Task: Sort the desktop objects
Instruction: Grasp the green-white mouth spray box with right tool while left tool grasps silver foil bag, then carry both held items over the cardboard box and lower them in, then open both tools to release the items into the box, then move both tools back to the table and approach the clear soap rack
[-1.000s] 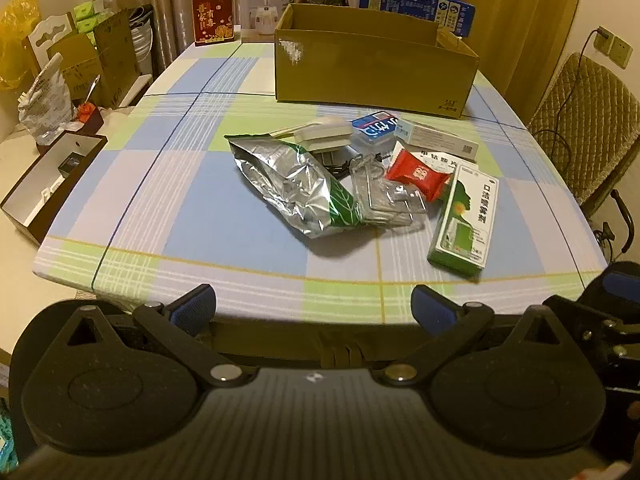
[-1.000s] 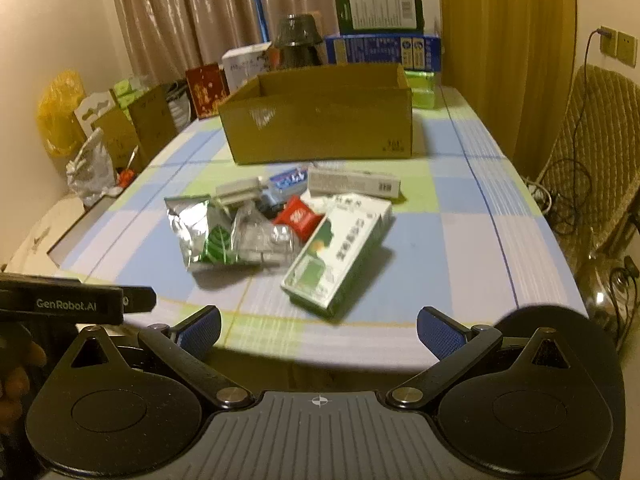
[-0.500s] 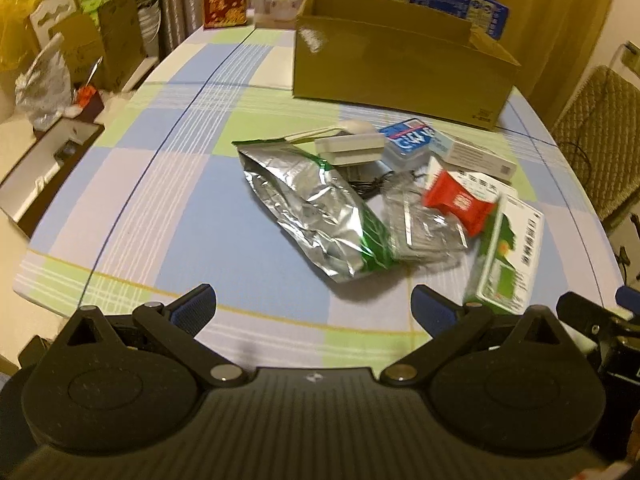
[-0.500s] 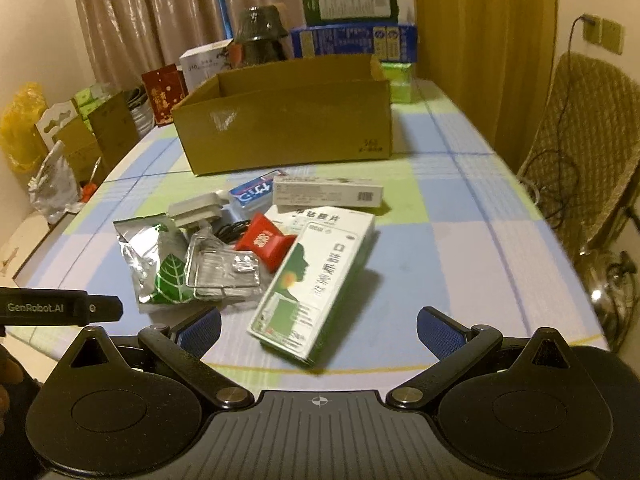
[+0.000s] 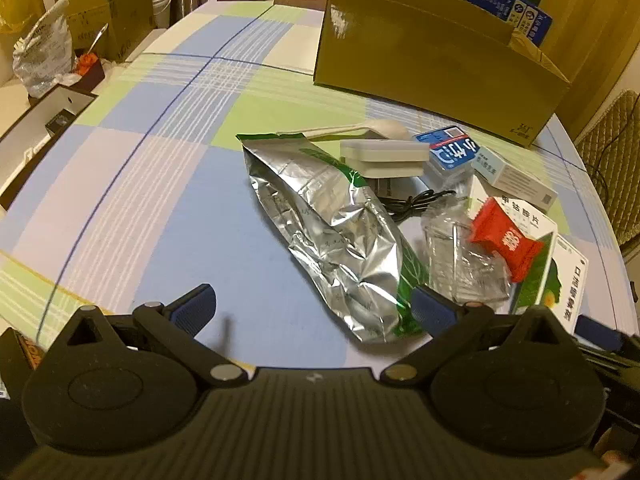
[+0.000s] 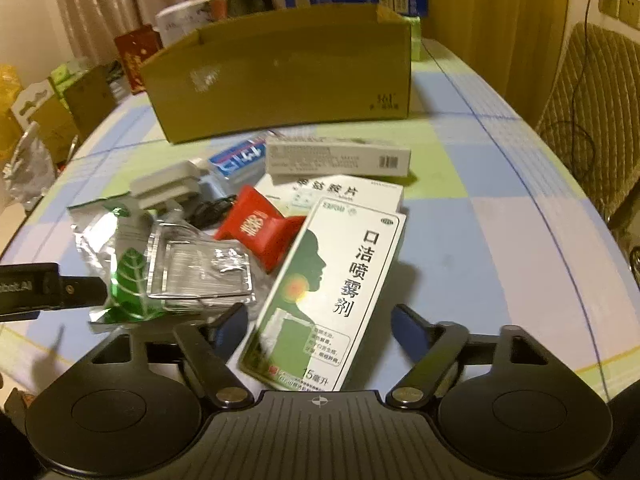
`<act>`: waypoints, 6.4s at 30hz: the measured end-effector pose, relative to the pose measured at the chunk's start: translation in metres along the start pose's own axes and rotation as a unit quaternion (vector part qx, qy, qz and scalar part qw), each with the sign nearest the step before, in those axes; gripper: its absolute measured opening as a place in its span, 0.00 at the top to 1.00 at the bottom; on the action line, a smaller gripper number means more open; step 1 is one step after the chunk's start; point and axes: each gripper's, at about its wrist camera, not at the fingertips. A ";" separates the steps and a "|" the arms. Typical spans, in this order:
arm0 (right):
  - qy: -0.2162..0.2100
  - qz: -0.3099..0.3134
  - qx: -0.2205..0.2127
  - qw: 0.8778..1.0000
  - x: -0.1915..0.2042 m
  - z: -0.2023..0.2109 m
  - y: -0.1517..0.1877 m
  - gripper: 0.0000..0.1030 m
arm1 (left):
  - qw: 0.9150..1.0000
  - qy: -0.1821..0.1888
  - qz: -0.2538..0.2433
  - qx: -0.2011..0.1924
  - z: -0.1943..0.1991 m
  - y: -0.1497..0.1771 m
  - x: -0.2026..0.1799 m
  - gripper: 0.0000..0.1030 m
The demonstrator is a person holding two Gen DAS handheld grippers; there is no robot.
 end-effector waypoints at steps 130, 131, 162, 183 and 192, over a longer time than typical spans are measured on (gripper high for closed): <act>-0.069 0.027 -0.087 0.993 -0.032 0.046 -0.124 0.16 | 0.987 0.039 -0.091 -0.124 0.033 -0.155 -0.028 0.27; -0.071 0.026 -0.084 0.994 -0.031 0.050 -0.116 0.16 | 0.988 0.035 -0.090 -0.124 0.038 -0.145 -0.026 0.23; -0.085 0.092 -0.013 0.992 0.048 0.006 -0.011 0.04 | 0.990 0.023 -0.111 -0.087 0.025 -0.031 0.031 0.03; -0.060 0.111 0.032 0.992 0.054 -0.061 -0.008 0.21 | 0.988 0.044 -0.129 -0.071 -0.014 -0.048 0.018 0.03; -0.050 0.126 0.032 0.990 0.054 -0.048 -0.006 0.34 | 0.988 0.038 -0.135 -0.070 -0.013 -0.046 0.016 0.03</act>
Point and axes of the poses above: each gripper's, at about its wrist camera, not at the fingertips, and z roughly against the way its jaws point, x to its left, y to its underside, and after that the axes turned 12 degrees about -y, right-handed
